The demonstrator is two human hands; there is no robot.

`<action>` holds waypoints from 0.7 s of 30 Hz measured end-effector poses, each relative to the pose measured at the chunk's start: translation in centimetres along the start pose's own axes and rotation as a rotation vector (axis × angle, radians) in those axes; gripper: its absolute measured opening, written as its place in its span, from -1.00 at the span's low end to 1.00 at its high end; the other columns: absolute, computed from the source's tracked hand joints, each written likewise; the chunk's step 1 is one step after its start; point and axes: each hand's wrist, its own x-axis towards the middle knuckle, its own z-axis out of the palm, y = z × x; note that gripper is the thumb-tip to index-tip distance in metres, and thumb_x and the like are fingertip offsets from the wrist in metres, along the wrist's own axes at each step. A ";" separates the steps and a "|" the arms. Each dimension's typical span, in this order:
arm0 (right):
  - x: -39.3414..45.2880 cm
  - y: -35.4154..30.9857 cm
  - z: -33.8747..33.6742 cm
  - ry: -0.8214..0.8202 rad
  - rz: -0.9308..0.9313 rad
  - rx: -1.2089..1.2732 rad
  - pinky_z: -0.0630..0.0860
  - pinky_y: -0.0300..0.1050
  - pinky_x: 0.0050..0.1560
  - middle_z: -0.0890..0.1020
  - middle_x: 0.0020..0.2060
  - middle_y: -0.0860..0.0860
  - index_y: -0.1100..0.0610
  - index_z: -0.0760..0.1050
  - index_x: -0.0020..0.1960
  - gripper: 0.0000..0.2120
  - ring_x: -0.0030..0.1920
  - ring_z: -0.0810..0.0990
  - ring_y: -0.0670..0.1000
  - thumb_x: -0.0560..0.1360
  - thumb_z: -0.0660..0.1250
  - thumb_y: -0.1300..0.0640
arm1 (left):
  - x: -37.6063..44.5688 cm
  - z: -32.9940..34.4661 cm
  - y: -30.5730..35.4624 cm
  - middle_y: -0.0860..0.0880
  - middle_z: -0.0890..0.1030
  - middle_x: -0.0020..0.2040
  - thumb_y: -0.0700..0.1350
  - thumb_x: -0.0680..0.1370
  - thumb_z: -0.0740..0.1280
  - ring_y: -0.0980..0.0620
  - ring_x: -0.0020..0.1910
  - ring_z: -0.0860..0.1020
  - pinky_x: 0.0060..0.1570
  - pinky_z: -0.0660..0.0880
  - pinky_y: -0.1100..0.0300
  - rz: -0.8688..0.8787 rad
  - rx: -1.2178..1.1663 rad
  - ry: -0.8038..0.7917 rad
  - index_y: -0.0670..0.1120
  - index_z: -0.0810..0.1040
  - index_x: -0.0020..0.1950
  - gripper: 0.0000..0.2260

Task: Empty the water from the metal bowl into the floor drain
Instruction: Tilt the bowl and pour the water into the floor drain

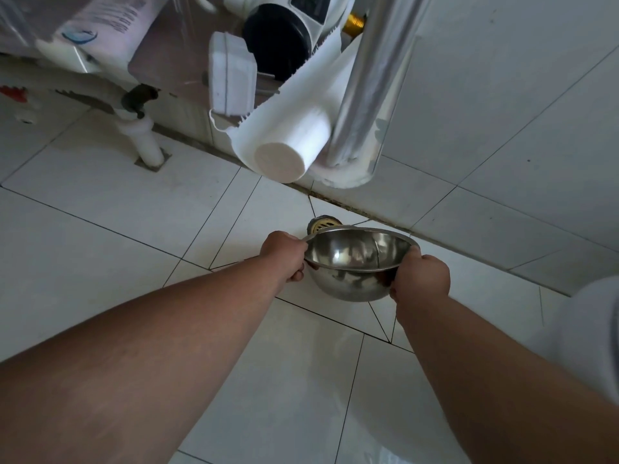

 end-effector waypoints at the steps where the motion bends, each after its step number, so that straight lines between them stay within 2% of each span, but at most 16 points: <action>1: 0.1 -0.1 0.0 0.001 -0.006 -0.006 0.66 0.37 0.17 0.66 -0.16 0.25 0.19 0.48 -0.24 -0.57 0.01 0.71 0.40 0.66 0.14 -0.06 | 0.1 0.1 0.0 -0.15 0.42 -0.28 -0.32 0.60 0.27 -0.06 -0.43 0.32 -0.43 0.35 0.17 0.003 -0.005 0.000 -0.14 0.52 -0.18 -0.82; 7: 0.1 -0.5 -0.2 0.006 -0.007 -0.002 0.67 0.37 0.15 0.58 -0.29 0.18 0.20 0.48 -0.26 -0.55 -0.01 0.72 0.40 0.66 0.15 -0.07 | 0.2 0.2 0.0 -0.14 0.42 -0.27 -0.29 0.62 0.29 -0.05 -0.43 0.32 -0.42 0.34 0.17 0.006 -0.020 0.006 -0.14 0.56 -0.21 -0.79; 11: 0.3 -0.8 -0.4 0.003 -0.019 -0.008 0.67 0.38 0.14 0.59 -0.26 0.21 0.21 0.48 -0.26 -0.55 -0.01 0.72 0.41 0.67 0.15 -0.06 | 0.1 0.1 0.2 -0.17 0.45 -0.20 -0.27 0.61 0.29 -0.04 -0.42 0.31 -0.45 0.33 0.18 0.017 -0.032 -0.006 -0.15 0.58 -0.17 -0.82; 15: 0.6 -1.1 -0.5 -0.003 -0.018 -0.006 0.67 0.38 0.14 0.62 -0.22 0.27 0.22 0.48 -0.25 -0.57 0.01 0.71 0.41 0.66 0.15 -0.02 | -0.2 0.2 0.5 -0.15 0.43 -0.23 -0.27 0.61 0.27 -0.03 -0.46 0.30 -0.48 0.32 0.22 0.009 -0.043 -0.015 -0.14 0.56 -0.21 -0.79; 21: 1.0 -1.4 -0.5 -0.011 -0.004 0.007 0.67 0.39 0.15 0.66 -0.18 0.27 0.20 0.51 -0.24 -0.59 0.01 0.72 0.40 0.65 0.16 -0.03 | -0.6 0.0 1.0 -0.18 0.45 -0.16 -0.30 0.57 0.18 -0.03 -0.45 0.30 -0.48 0.29 0.22 -0.020 -0.050 -0.007 -0.18 0.56 -0.11 -0.83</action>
